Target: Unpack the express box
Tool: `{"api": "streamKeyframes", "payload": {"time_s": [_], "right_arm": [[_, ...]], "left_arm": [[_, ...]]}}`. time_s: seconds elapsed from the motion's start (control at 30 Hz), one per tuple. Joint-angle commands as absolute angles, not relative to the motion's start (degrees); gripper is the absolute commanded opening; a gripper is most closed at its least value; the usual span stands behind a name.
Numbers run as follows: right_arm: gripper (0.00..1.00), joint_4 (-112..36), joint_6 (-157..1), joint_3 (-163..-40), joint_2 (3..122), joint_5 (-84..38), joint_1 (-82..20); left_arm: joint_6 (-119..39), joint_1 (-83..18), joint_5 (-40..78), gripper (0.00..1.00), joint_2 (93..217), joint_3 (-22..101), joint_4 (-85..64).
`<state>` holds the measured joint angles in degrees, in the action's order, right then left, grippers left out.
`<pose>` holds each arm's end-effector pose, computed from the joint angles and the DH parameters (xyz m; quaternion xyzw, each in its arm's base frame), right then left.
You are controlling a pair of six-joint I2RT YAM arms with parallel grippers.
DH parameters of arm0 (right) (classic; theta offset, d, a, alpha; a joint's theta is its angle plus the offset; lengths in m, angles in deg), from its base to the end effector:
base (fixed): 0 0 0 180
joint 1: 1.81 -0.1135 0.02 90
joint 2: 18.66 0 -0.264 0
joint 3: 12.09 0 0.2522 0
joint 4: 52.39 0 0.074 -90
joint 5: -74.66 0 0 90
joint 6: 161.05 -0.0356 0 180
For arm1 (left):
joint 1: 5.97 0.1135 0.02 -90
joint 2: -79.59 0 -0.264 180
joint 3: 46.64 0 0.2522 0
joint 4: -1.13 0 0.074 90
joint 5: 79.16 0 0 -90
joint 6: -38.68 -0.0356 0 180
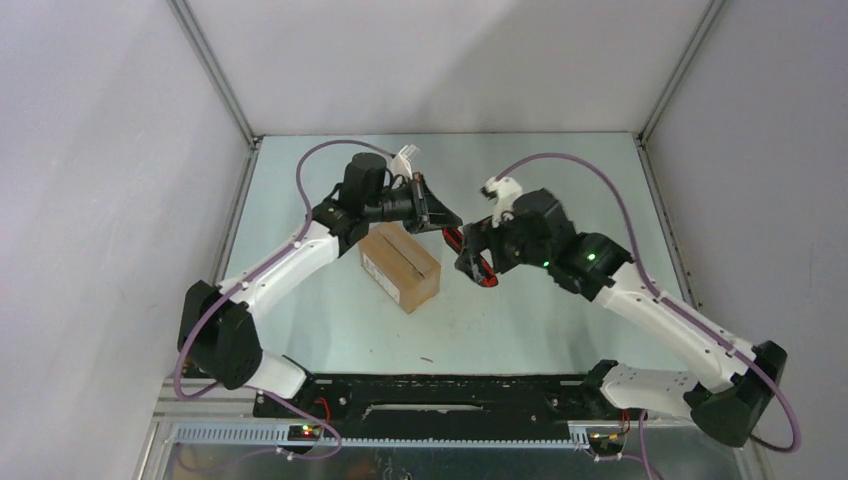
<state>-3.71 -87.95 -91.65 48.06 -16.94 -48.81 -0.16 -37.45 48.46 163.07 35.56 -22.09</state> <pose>0.1700 0.1838 0.3479 -0.2373 0.8581 0.2514 0.3797 0.2745 -0.1936 0.3278 0.0358 0.8142 -0.5418 0.2055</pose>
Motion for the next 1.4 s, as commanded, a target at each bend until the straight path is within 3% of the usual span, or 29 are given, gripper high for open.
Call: {"api": "streamKeyframes", "payload": {"time_s": [0.0, 0.1, 0.2, 0.47, 0.7, 0.77, 0.87, 0.93, 1.17, 1.23, 1.3, 1.33, 1.37], "right_arm": [[0.91, -11.20, -94.25, -89.12, 41.82, -39.04, -39.72], [0.92, -17.51, -100.81, -85.11, 39.57, -46.73, -36.16], [0.91, -24.44, -108.06, -80.85, 37.52, -49.10, -34.96], [0.70, -37.77, -122.88, -73.18, 31.47, -41.13, -34.27], [0.68, -40.38, -125.55, -72.43, 28.14, -36.38, -34.42], [0.61, -40.30, -125.98, -72.43, 28.22, -36.18, -34.58], [0.43, -40.24, -126.32, -72.43, 28.78, -35.99, -34.70], [0.38, -40.00, -126.12, -72.43, 28.76, -35.07, -34.85], [0.39, -41.11, -125.92, -72.43, 28.95, -32.93, -34.90], [0.29, -41.90, -126.06, -72.43, 29.42, -33.31, -34.91], [0.11, -41.04, -125.69, -72.91, 29.59, -33.17, -34.93], [0.02, -39.95, -125.06, -73.40, 29.62, -33.03, -34.88], [0.00, -38.98, -124.13, -74.18, 29.61, -32.89, -34.86]], "left_arm": [[11.69, -36.16, 52.82, 0.00, 157.90, 29.83, 0.17], [19.71, -35.49, 51.23, 0.00, 155.54, 25.19, 12.97], [22.57, -35.24, 48.98, 0.00, 154.50, 23.97, 16.65], [24.51, -35.40, 45.52, 0.00, 152.55, 21.17, 20.54], [22.59, -35.41, 41.98, 0.00, 150.10, 18.56, 18.45], [22.87, -35.41, 41.16, 0.00, 149.91, 18.03, 19.30], [24.30, -35.41, 40.55, 0.00, 150.10, 17.35, 21.27], [24.15, -35.56, 40.58, 0.00, 150.09, 17.45, 21.43], [23.47, -35.80, 40.50, 0.00, 149.26, 16.69, 19.88], [23.56, -35.78, 40.39, 0.00, 149.12, 16.37, 20.20], [23.29, -35.76, 40.99, 0.00, 149.20, 16.40, 19.28], [22.85, -35.69, 41.00, 0.08, 149.05, 16.27, 18.77], [22.06, -35.61, 40.87, 0.17, 148.81, 16.30, 17.36]]}}
